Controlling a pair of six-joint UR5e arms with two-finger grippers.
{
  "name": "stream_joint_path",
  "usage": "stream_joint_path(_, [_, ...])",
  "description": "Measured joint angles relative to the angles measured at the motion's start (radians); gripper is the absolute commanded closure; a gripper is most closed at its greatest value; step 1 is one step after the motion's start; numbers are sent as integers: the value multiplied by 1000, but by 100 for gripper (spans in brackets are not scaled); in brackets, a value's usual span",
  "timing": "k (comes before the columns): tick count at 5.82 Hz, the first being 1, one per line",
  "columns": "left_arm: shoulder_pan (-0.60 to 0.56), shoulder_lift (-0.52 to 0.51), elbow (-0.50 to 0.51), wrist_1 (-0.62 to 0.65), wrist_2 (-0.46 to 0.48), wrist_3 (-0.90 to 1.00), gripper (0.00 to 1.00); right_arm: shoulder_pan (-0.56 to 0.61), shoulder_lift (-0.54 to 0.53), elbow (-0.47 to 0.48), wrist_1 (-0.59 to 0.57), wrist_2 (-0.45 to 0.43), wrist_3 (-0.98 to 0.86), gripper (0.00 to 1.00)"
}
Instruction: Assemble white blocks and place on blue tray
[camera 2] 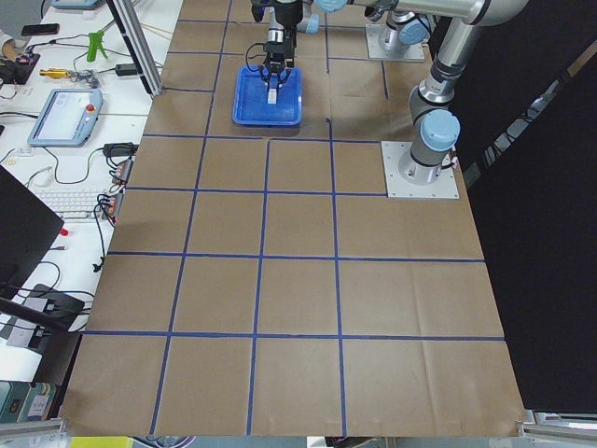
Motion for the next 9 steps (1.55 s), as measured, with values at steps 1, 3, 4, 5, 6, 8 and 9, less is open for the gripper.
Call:
stream_joint_path(1, [0,1,-1,1,0,0,1,0,0,0,0,1,0,49])
stream_joint_path(3, [0,1,-3,20,-1,-1,1,0,0,0,0,2,0,48])
stream_joint_path(4, [0,1,-5,32,-2,-2,1,0,0,0,0,1,1,11])
stream_joint_path(5, [0,0,-5,35,-2,-1,1,0,-1,0,3,0,15,0])
stream_joint_path(6, [0,0,-6,36,-2,0,1,0,-5,-5,5,-2,65,0])
stream_joint_path(8, [0,-1,-6,37,-2,0,1,-5,-32,-28,20,-26,184,0])
stream_joint_path(9, [0,-1,-6,37,-2,0,1,-9,-67,-55,91,-64,227,0])
